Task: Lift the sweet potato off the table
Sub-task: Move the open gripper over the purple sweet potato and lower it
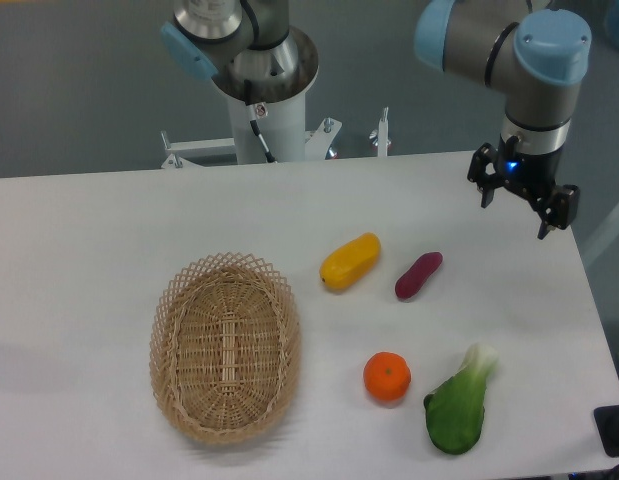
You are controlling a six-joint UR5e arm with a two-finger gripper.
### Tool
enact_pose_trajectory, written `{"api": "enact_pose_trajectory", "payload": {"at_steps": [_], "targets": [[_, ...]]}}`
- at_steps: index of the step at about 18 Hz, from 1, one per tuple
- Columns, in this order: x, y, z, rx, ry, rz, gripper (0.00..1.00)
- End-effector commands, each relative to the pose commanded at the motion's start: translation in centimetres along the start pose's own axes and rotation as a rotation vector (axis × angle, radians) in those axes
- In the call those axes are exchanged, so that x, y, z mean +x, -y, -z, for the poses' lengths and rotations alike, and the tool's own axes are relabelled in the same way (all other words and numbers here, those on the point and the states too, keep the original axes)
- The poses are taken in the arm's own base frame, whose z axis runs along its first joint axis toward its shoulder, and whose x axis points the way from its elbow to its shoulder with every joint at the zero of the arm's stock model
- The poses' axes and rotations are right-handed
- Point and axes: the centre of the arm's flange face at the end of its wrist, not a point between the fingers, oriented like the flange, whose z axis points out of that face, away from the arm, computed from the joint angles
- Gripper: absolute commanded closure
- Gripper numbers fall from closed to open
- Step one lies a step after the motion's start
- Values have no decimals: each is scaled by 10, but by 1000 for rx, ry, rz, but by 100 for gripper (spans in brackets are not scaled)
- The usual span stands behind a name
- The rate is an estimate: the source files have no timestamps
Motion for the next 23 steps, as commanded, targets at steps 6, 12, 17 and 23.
{"api": "enact_pose_trajectory", "payload": {"at_steps": [6, 12, 17, 23], "targets": [[7, -2, -7, 9, -19, 2, 0], [28, 0, -28, 16, -71, 4, 0], [51, 14, -59, 11, -114, 41, 0], [74, 36, -100, 5, -147, 11, 0]]}}
